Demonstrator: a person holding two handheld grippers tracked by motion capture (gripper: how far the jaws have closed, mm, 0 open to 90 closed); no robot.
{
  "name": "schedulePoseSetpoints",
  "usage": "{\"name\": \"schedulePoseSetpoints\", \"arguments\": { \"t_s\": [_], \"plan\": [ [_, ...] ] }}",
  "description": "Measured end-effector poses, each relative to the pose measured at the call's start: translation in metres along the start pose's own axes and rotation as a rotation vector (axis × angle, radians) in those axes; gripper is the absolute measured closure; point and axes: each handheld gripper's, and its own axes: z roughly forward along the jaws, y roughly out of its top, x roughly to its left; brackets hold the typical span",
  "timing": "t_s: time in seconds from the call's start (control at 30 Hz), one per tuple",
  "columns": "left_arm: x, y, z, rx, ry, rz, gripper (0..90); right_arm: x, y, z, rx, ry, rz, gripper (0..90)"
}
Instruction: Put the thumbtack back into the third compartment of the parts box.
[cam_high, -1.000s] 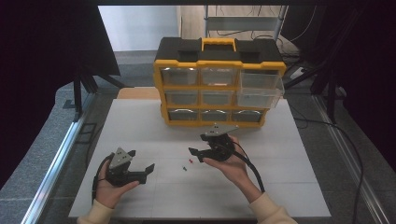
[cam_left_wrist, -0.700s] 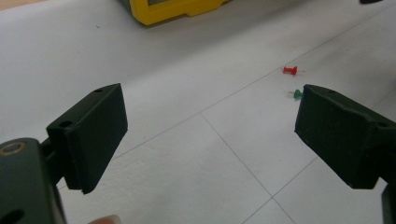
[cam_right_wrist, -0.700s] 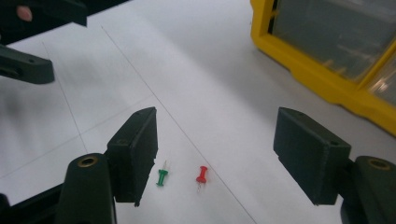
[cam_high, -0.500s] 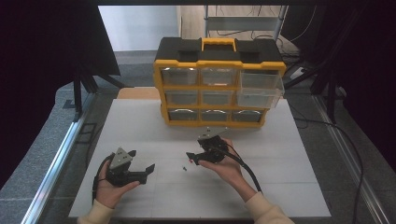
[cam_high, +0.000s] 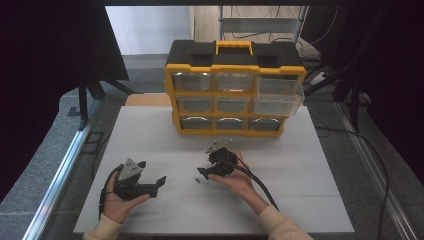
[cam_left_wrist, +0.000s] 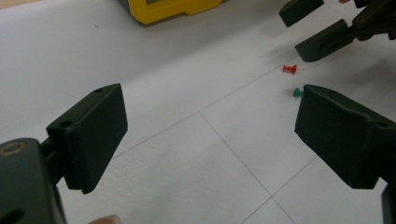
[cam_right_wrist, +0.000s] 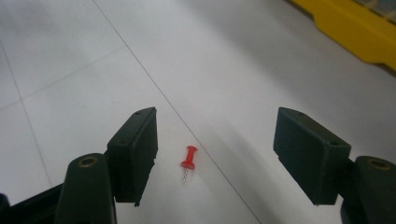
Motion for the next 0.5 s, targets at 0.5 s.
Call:
{"name": "schedulePoseSetpoints", "arguments": {
  "t_s": [0.5],
  "plan": [
    [0.0,0.0,0.0,-0.006,-0.002,-0.002,9.6,0.005,-0.006,0.017,0.074,-0.03,-0.023,44.0]
  ]
}}
